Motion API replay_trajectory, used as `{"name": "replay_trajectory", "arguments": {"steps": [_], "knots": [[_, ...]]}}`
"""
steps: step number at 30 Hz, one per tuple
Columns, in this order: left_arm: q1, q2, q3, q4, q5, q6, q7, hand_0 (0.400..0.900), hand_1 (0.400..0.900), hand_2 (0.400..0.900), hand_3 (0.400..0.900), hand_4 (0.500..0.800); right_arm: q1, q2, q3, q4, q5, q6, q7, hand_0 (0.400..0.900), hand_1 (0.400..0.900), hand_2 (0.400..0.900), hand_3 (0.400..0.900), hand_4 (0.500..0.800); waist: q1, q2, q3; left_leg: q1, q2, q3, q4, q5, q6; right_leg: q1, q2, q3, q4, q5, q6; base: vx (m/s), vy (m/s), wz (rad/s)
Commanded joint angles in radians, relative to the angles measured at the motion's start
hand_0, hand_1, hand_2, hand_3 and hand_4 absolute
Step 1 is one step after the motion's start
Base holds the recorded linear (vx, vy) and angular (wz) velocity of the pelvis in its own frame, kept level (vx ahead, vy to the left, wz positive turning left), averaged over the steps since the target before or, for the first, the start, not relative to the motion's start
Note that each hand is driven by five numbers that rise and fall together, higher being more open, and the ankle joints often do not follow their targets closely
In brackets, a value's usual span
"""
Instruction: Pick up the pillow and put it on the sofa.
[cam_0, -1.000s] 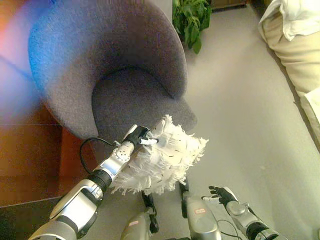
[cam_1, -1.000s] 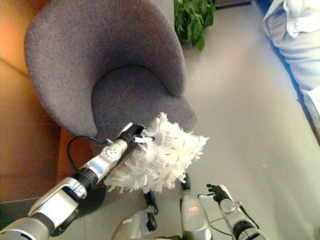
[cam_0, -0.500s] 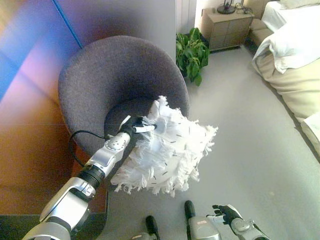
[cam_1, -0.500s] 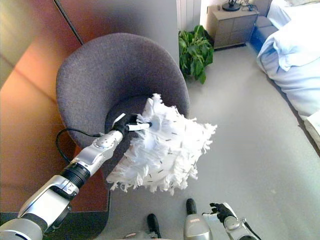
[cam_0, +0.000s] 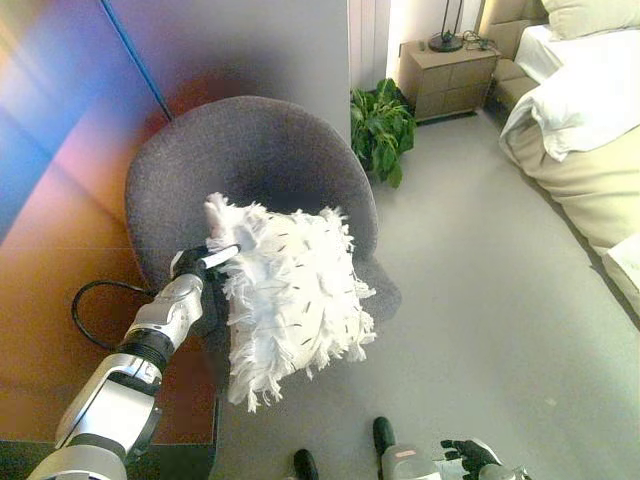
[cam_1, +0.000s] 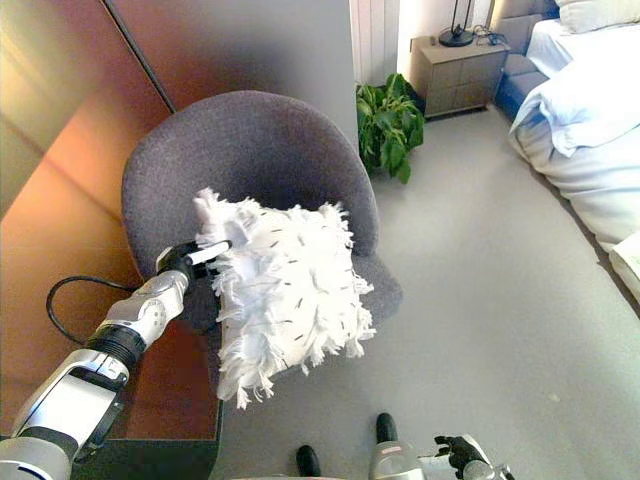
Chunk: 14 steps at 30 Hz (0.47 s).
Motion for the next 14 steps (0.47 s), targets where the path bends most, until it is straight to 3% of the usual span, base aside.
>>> {"name": "replay_trajectory", "arguments": {"steps": [1,6,14], "knots": [[-0.314,0.157,0.111,0.028,-0.009,-0.153,0.046,0.900,0.900,0.900,0.900,0.800,0.021,-0.039,0.036,0.034,-0.012,-0.024,0.004,0.900,0.900,0.900,0.900,0.800,0.018,-0.034,-0.066,-0.058,-0.012,-0.013,0.067,-0.071,-0.020,-0.009,-0.050,0.030,0.112,-0.160,0.087,-0.03,-0.004,0.04],[-0.329,0.153,0.112,0.001,-0.115,-0.160,0.032,0.900,0.900,0.900,0.900,0.800,0.023,-0.028,0.037,0.038,-0.015,-0.035,0.001,0.900,0.900,0.900,0.900,0.800,0.023,-0.038,-0.062,-0.059,-0.012,-0.016,0.071,-0.074,-0.021,-0.006,-0.047,0.028,0.109,-0.161,0.086,0.00,0.000,0.00],[-0.264,0.092,0.137,-0.090,-0.192,-0.156,-0.028,0.900,0.900,0.900,0.900,0.800,0.020,-0.001,0.028,0.058,-0.033,-0.036,0.000,0.900,0.900,0.900,0.900,0.800,0.042,-0.039,-0.092,-0.041,-0.012,-0.027,0.083,-0.085,-0.021,0.019,-0.045,0.020,0.109,-0.170,0.082,0.03,0.000,0.01]]}}
